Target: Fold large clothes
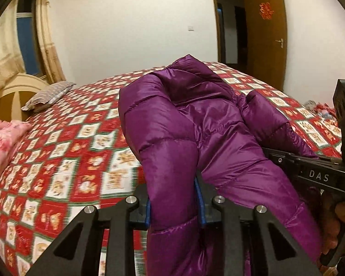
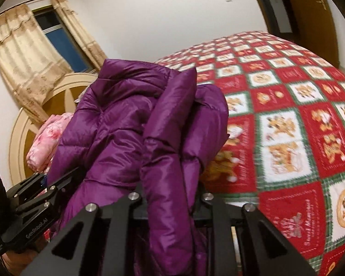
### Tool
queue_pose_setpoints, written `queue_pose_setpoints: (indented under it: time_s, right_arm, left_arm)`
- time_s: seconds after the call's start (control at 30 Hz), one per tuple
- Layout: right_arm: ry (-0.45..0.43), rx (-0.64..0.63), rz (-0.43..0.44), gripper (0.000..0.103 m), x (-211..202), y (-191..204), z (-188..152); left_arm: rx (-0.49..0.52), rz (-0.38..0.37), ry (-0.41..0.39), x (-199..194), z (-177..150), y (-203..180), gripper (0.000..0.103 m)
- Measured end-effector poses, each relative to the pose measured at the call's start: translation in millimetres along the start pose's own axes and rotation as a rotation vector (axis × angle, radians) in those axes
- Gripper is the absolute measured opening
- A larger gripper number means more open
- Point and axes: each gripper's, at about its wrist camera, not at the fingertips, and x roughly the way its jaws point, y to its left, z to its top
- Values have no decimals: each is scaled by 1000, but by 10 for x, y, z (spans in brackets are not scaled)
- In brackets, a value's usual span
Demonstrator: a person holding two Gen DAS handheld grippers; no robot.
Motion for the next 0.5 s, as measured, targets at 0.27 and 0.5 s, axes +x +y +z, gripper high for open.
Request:
queue_pose_setpoints:
  time_s: [0.27, 0.5]
  right_arm:
    - [19, -75, 49, 23, 188, 376, 97]
    - [49, -140, 81, 23, 365, 687, 139]
  left_arm:
    - [-46, 65, -18, -179, -64, 382, 30]
    - [-93, 105, -20, -265, -153, 697, 30]
